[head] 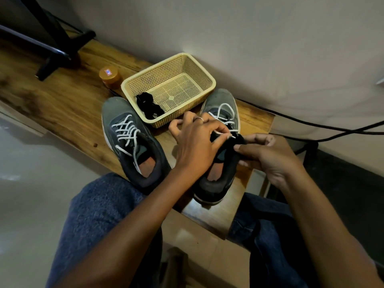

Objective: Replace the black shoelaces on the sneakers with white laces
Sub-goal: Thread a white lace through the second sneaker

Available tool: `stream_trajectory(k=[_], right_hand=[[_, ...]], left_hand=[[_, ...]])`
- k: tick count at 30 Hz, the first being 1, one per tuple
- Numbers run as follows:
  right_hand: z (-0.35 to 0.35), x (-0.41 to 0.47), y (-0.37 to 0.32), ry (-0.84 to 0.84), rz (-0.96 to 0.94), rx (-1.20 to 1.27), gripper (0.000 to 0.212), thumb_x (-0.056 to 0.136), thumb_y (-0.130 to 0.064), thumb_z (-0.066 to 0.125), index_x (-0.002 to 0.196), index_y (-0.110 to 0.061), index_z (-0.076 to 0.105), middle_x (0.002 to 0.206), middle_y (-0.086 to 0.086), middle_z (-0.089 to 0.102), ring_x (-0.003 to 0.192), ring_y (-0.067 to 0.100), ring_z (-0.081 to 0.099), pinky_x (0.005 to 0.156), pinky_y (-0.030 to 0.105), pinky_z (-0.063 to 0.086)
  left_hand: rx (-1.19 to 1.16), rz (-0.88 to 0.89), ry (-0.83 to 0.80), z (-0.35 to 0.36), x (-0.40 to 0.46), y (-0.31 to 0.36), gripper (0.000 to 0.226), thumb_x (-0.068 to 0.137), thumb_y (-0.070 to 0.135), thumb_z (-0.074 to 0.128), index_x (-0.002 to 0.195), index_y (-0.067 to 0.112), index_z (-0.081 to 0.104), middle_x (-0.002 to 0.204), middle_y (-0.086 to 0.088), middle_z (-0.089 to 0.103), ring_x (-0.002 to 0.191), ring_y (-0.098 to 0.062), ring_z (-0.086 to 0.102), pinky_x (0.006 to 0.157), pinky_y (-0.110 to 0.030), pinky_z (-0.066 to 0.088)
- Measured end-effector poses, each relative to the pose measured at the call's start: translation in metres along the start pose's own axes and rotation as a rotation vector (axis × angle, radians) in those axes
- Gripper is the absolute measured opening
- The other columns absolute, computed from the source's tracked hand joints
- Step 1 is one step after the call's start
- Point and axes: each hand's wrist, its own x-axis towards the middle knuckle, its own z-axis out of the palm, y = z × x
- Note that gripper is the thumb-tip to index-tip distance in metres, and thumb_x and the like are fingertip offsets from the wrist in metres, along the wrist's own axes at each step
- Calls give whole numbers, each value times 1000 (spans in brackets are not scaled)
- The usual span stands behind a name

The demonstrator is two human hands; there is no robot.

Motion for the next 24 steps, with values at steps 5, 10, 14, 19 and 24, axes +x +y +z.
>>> stream_trajectory(k=[5, 10, 14, 19, 24], right_hand=[[-1, -4, -3, -22, -17, -27, 15, 83, 5, 66, 97, 0, 66, 87, 14, 69, 71, 16, 66, 54, 18, 54], [0, -5, -1, -34, -149, -165, 14, 83, 3, 67, 95, -3, 67, 85, 13, 71, 65, 11, 68, 54, 15, 53], [2, -2, 4, -13, -287, -386, 12, 85, -2, 68, 95, -8, 68, 85, 8, 70, 71, 12, 69, 57, 19, 56], [4, 2, 7, 58, -509, -765, 13, 83, -14, 69, 96, -16, 66, 87, -4, 65, 77, 9, 60, 60, 12, 44], [5, 0, 8, 44, -577, -819, 19, 83, -13, 67, 99, -23, 63, 91, -3, 64, 84, 15, 59, 66, 21, 47]], left_hand=[[27, 28, 3, 3, 0, -1, 11, 81, 46, 67, 79, 35, 68, 91, 17, 63, 101, -10, 37, 80, -29, 9], [25, 33, -8, 5, 1, -1, 9, 81, 42, 69, 79, 34, 70, 92, 15, 65, 101, -10, 33, 80, -29, 8], [45, 27, -34, 7, 0, -3, 9, 82, 41, 69, 82, 33, 71, 94, 15, 64, 103, -10, 32, 82, -31, 10], [43, 41, -15, 9, -1, -2, 7, 82, 39, 70, 81, 31, 71, 91, 14, 64, 102, -10, 34, 82, -30, 10], [29, 70, -11, 10, -3, -3, 9, 83, 38, 68, 79, 30, 70, 89, 13, 64, 100, -10, 34, 82, -29, 10]])
